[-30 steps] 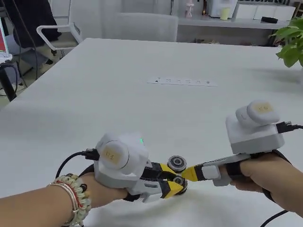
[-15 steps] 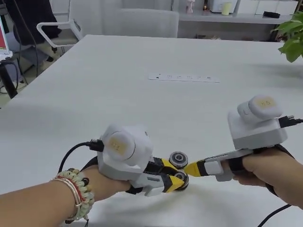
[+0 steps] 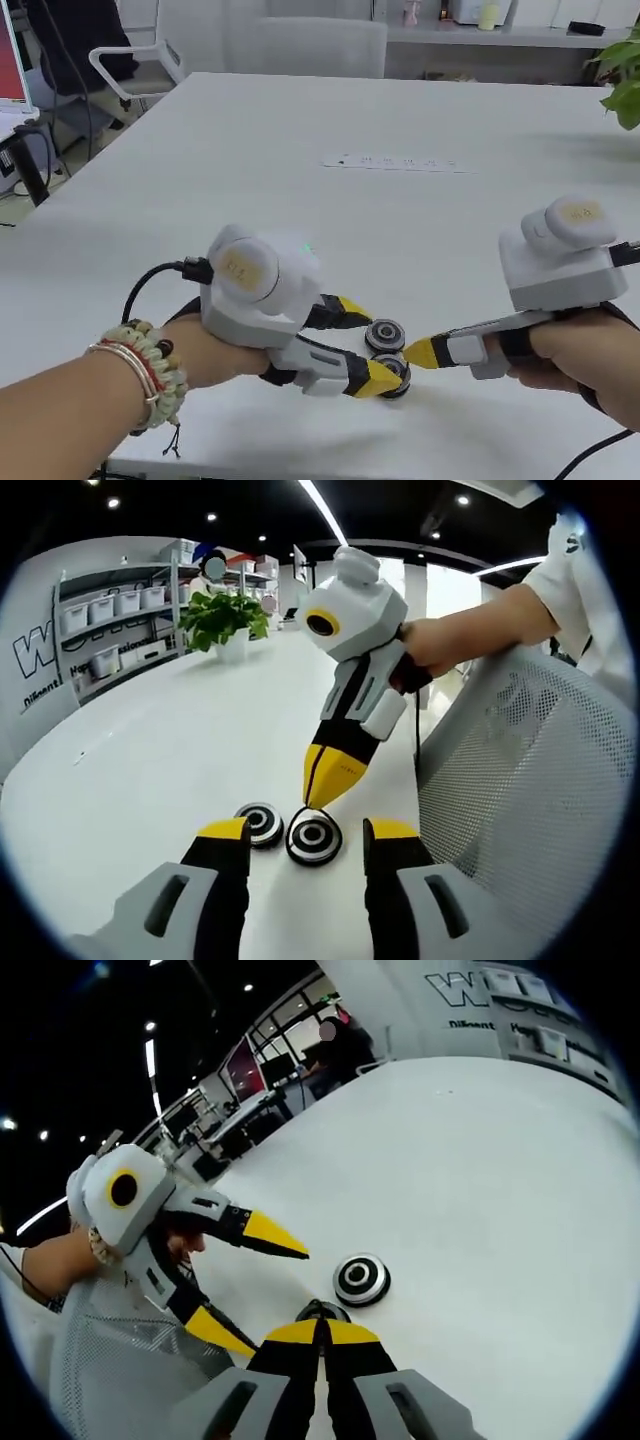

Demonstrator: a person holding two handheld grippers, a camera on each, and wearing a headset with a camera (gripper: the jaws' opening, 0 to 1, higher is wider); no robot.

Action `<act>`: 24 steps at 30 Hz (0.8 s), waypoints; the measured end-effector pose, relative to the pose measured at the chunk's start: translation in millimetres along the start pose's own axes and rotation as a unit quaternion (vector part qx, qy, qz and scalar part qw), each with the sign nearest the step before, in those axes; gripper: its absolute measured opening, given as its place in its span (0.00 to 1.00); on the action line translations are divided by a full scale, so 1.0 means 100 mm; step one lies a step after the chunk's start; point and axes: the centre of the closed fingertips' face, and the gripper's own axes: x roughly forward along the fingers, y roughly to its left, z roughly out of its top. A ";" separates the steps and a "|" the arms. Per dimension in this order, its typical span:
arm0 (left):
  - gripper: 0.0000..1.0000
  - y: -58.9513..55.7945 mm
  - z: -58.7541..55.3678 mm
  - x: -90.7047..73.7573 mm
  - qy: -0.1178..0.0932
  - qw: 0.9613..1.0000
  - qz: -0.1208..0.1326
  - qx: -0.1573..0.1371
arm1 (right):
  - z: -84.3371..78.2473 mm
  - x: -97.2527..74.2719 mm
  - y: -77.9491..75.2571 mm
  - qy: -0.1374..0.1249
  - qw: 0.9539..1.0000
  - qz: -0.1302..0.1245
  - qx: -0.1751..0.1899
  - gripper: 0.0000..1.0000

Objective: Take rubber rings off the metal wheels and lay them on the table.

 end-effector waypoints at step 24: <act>0.88 0.01 -0.01 -0.99 0.024 0.998 0.032 -0.047 | 0.21 -0.15 0.01 -0.035 0.999 -0.004 -0.018 0.00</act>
